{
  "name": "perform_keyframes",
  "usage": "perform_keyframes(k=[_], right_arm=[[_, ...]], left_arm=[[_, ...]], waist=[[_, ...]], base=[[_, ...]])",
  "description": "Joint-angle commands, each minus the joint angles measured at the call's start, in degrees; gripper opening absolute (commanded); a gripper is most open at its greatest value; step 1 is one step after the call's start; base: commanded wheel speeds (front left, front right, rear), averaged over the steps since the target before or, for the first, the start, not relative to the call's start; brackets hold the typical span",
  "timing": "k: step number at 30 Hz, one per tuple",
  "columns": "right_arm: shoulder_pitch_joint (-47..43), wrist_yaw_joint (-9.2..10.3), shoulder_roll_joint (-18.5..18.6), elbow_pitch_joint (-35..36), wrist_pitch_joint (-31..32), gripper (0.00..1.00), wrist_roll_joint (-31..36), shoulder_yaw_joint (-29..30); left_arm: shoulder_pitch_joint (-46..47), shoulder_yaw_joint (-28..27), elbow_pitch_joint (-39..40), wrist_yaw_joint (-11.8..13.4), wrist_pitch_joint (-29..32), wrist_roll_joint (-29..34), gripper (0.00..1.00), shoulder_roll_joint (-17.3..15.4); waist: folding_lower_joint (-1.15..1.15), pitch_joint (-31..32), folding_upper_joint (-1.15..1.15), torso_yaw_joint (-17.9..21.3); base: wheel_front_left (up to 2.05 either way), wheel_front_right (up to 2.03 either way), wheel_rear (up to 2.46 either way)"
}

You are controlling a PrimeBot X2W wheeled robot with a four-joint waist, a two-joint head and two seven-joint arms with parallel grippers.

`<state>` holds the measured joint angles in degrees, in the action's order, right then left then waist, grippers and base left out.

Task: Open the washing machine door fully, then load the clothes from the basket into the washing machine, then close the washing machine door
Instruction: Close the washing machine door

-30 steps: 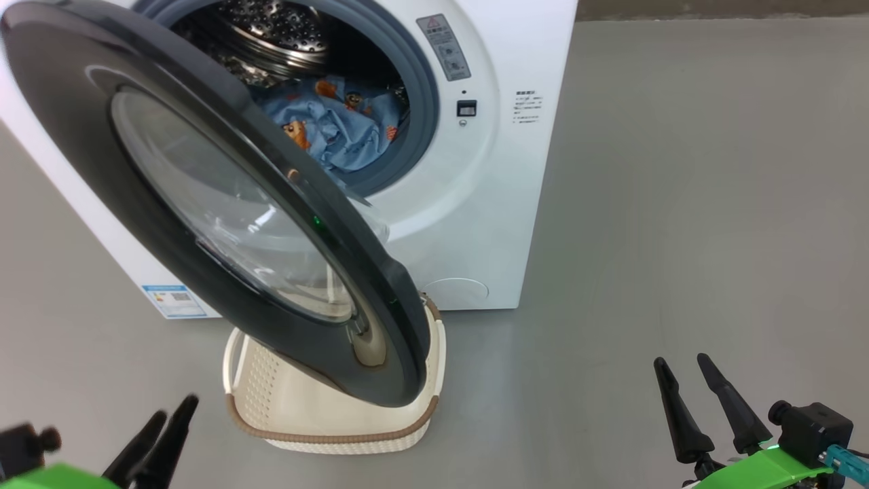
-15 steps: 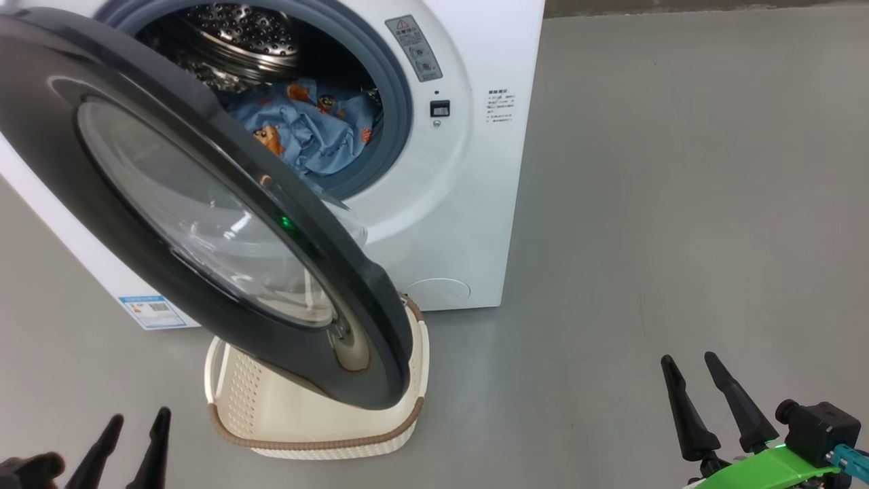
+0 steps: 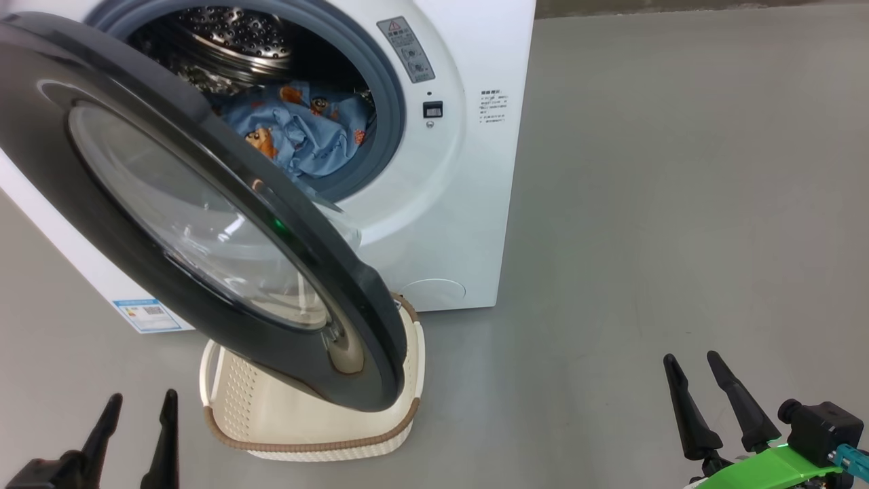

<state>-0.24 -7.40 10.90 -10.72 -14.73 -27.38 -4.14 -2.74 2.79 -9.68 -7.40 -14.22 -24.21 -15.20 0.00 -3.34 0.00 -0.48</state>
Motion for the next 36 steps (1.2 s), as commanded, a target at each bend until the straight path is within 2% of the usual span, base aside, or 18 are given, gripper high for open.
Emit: perform_keyframes(k=[1, 6, 13, 14, 15, 17, 18, 29, 36], right_arm=[[0.1, -0.09, 0.7, 1.5, -0.3, 1.00, 0.0, -0.9], [0.3, -0.09, 0.4, 1.5, -0.3, 1.00, 0.1, -1.1], [0.7, -0.09, 0.4, 1.3, -0.3, 1.00, 0.2, -1.4], [0.8, -0.09, 0.4, 1.3, -0.3, 0.79, 0.2, -1.7], [1.0, -0.09, 0.4, 1.4, -0.3, 0.48, 0.2, -1.9], [1.7, -0.09, 0.1, 1.7, -0.3, 0.10, 0.1, -2.4], [2.2, -0.09, 0.0, 1.9, -0.3, 0.00, 0.0, -2.7], [9.8, -0.09, -2.4, 10.7, -0.3, 0.00, -1.7, -7.4], [12.6, -0.09, -3.8, 20.6, -0.3, 0.00, -1.9, -16.3]], left_arm=[[0.7, -2.9, 1.8, -0.1, -0.8, 1.5, 1.00, -0.7], [0.0, -3.8, 2.0, -0.1, -0.8, 3.8, 1.00, 1.6], [0.2, -4.2, 2.4, -0.1, -0.8, 4.2, 1.00, 2.3], [0.2, -4.4, 2.5, -0.1, -0.8, 4.2, 1.00, 2.3], [0.2, -4.5, 2.5, -0.1, -0.8, 4.1, 1.00, 2.4], [0.1, -4.6, 2.7, -0.1, -0.8, 4.1, 1.00, 2.6], [0.0, -4.6, 2.8, -0.1, -0.8, 4.1, 1.00, 2.8], [-1.2, -4.9, 3.6, -0.1, -0.8, 4.1, 1.00, 4.7], [-1.2, -4.4, 4.1, -0.1, -0.8, 4.2, 1.00, 5.4]], waist=[[0.00, -0.2, 0.00, -0.1], [0.00, -0.3, 0.00, -0.2], [0.00, -0.3, 0.00, -1.0], [0.00, -0.3, 0.00, -1.1], [0.00, -0.2, 0.00, -1.2], [0.00, -0.1, 0.00, -1.5], [0.00, -0.1, 0.00, -1.7], [0.00, 0.7, 0.00, -4.2], [0.00, 0.7, 0.00, -6.3]], base=[[0.00, 0.00, 0.00], [0.00, 0.00, 0.00], [0.00, 0.00, 0.00], [0.00, 0.00, 0.00], [0.00, 0.00, 0.00], [0.00, 0.00, 0.00], [0.00, 0.00, 0.00], [0.00, 0.00, 0.00], [0.00, 0.00, 0.00]])
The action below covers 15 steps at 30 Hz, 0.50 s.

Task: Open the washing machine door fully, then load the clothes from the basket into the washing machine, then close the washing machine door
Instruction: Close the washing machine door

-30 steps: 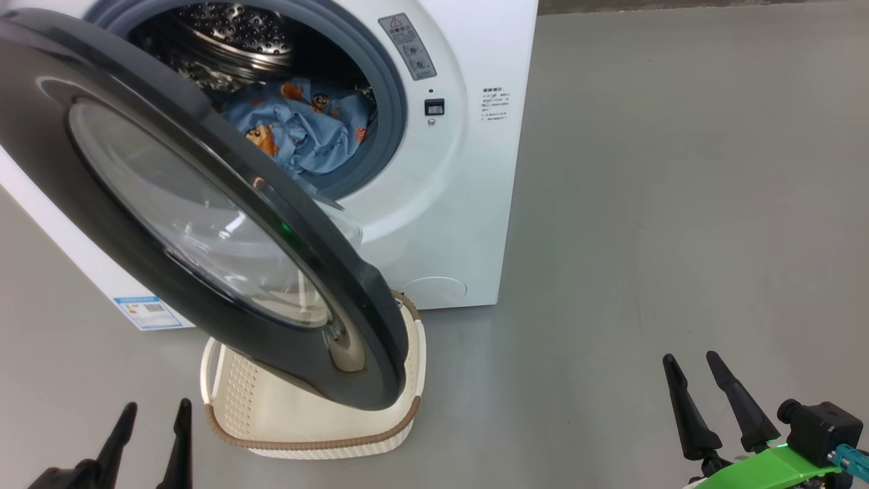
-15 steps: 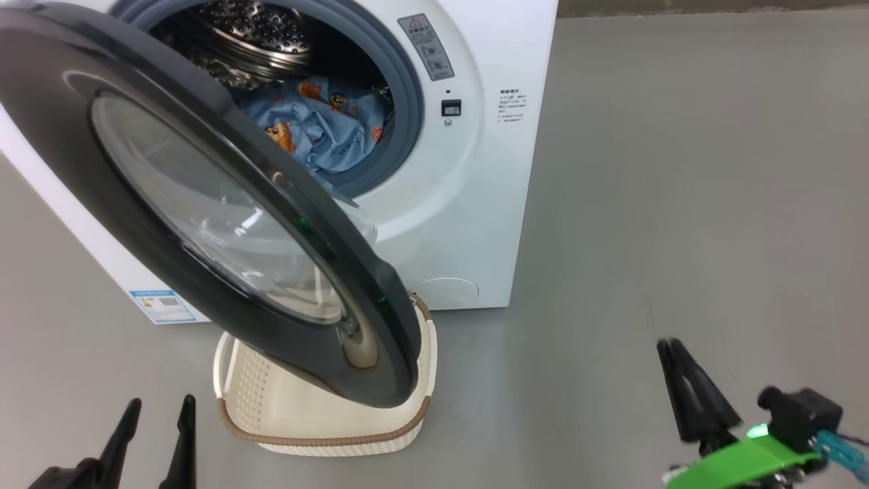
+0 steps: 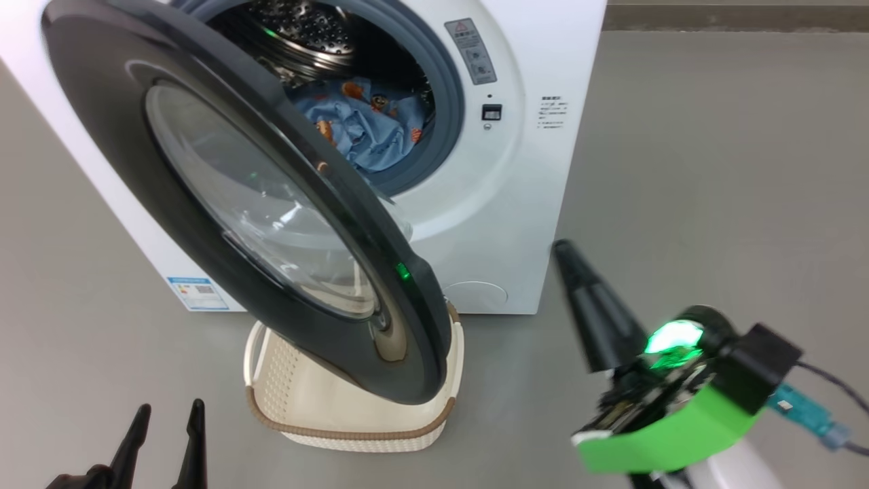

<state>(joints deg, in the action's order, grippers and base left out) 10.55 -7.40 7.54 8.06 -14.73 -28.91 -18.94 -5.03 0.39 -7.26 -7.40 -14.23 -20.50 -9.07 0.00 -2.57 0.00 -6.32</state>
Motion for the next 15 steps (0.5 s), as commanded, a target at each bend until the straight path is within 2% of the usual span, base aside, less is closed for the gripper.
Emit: perform_keyframes(k=[1, 6, 15], right_arm=[[2.0, -0.09, -0.5, 2.6, -0.3, 0.00, -0.4, -3.2], [2.0, -0.09, -0.1, 2.4, -0.3, 0.00, -0.3, -11.6], [1.8, -0.09, -0.5, -7.1, -0.3, 0.00, -4.7, -20.5]], left_arm=[[1.2, -2.0, 1.9, -0.1, -0.8, 0.4, 1.00, -0.6], [0.9, -2.5, 2.4, -0.1, -0.8, 0.4, 1.00, 0.0], [1.6, -2.3, 1.9, -0.1, -0.8, -0.4, 1.00, 1.0]], waist=[[0.00, -0.1, 0.00, -0.8], [0.00, -0.4, 0.00, -1.8], [0.00, -1.8, 0.00, -3.1]], base=[[0.00, 0.00, 0.00], [0.00, 0.00, 0.00], [0.00, 0.00, 0.00]])
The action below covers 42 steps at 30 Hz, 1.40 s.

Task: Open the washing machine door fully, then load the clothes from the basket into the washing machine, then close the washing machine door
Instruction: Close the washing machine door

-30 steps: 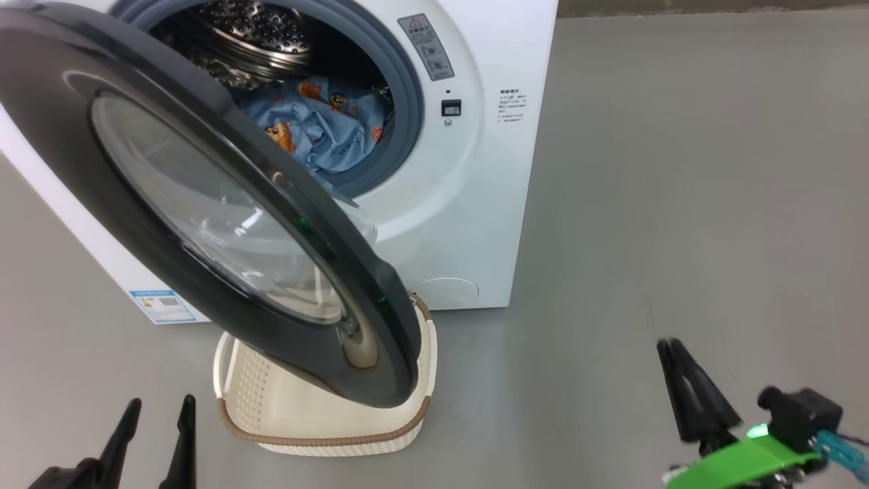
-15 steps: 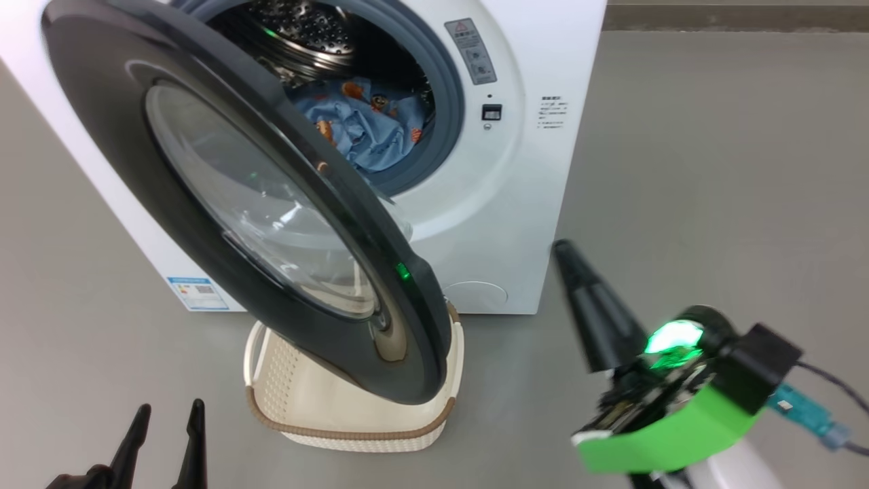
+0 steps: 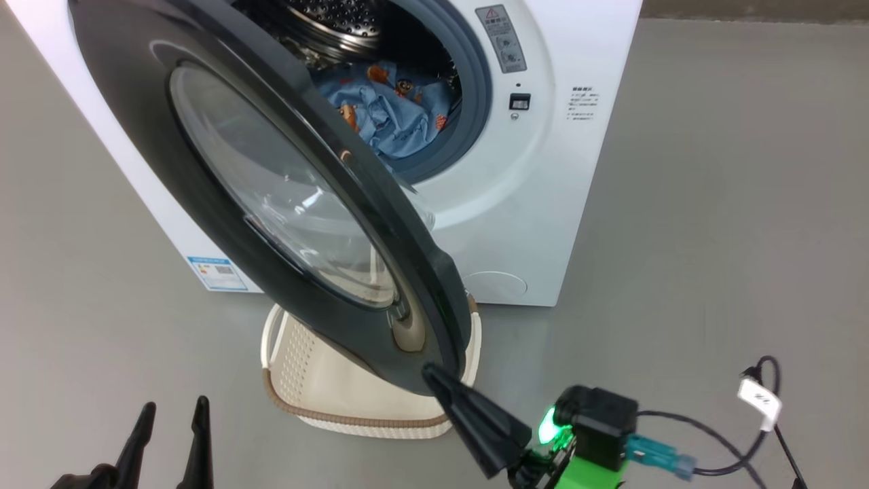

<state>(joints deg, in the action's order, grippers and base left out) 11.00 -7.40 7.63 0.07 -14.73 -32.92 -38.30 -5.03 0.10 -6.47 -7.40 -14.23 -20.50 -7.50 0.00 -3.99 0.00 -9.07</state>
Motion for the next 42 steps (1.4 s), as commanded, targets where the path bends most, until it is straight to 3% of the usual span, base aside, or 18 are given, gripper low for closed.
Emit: perform_keyframes(k=[1, 8, 32, 42], right_arm=[[1.5, -0.09, -0.5, -0.5, -0.3, 0.00, -0.8, -1.6], [3.2, -0.09, -1.2, -5.0, -0.3, 0.00, -1.4, -0.7], [7.9, -0.09, -3.3, -8.4, -0.3, 0.00, -1.3, 4.4], [12.3, -0.09, -2.9, -10.1, -0.3, 0.00, -0.6, 9.1]], left_arm=[[1.8, -2.0, 1.1, -0.1, -0.8, -0.5, 1.00, -0.5], [2.6, -1.6, 0.5, -0.1, -0.8, -0.9, 1.00, -0.2], [3.9, -0.6, 0.8, -0.1, -0.8, -1.6, 1.00, -0.1], [6.1, 0.5, 1.5, -0.1, -0.8, -1.8, 1.00, 0.2]], waist=[[0.00, -0.5, 0.00, -0.4], [0.00, -1.2, 0.00, -1.2], [0.00, -2.7, 0.00, -2.8], [0.00, -5.5, 0.00, -3.7]], base=[[0.00, 0.00, 0.00], [0.00, 0.00, 0.00], [0.00, 0.00, 0.00], [0.00, 0.00, 0.00]])
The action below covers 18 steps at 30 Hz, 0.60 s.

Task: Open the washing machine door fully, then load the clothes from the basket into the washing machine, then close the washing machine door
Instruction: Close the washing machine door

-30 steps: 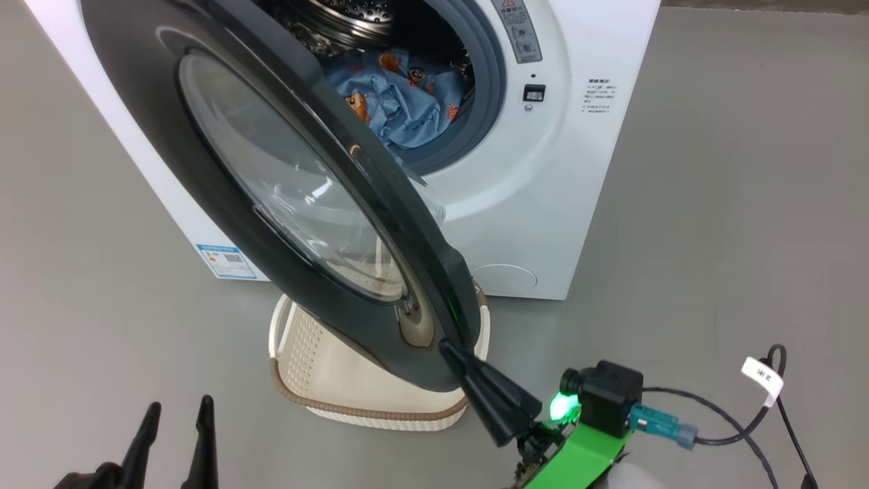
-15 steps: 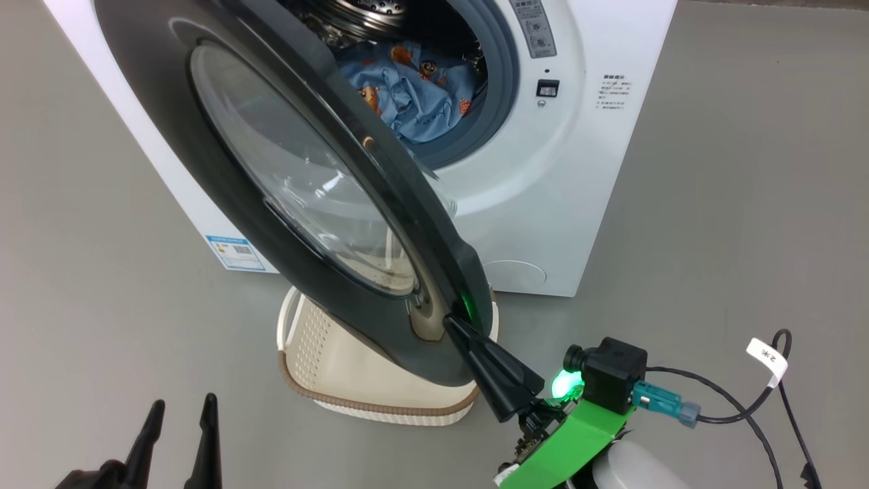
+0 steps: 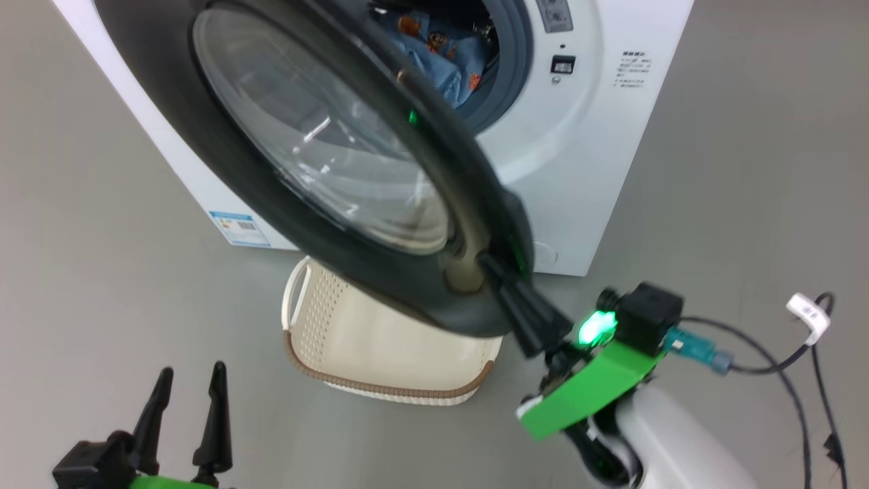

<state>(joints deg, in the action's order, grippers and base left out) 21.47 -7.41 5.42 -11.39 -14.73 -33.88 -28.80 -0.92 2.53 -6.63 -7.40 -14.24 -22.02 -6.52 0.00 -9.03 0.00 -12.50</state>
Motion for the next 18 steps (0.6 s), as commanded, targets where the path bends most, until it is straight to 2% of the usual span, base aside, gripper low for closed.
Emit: perform_keyframes(k=[1, 18], right_arm=[[2.4, -0.08, -0.6, 1.1, -0.3, 0.00, 0.5, 0.2], [14.8, -0.08, 2.1, -3.3, -0.3, 0.00, 1.0, 9.1]], left_arm=[[2.3, -1.7, 1.7, -0.1, -0.8, -0.2, 1.00, -0.7], [8.4, 1.6, 3.5, -0.1, -0.8, -0.9, 1.00, 0.4]], waist=[[0.00, -0.7, 0.00, -0.4], [0.00, -7.6, 0.00, -3.8]], base=[[0.00, 0.00, 0.00], [0.00, 0.00, 0.00]])
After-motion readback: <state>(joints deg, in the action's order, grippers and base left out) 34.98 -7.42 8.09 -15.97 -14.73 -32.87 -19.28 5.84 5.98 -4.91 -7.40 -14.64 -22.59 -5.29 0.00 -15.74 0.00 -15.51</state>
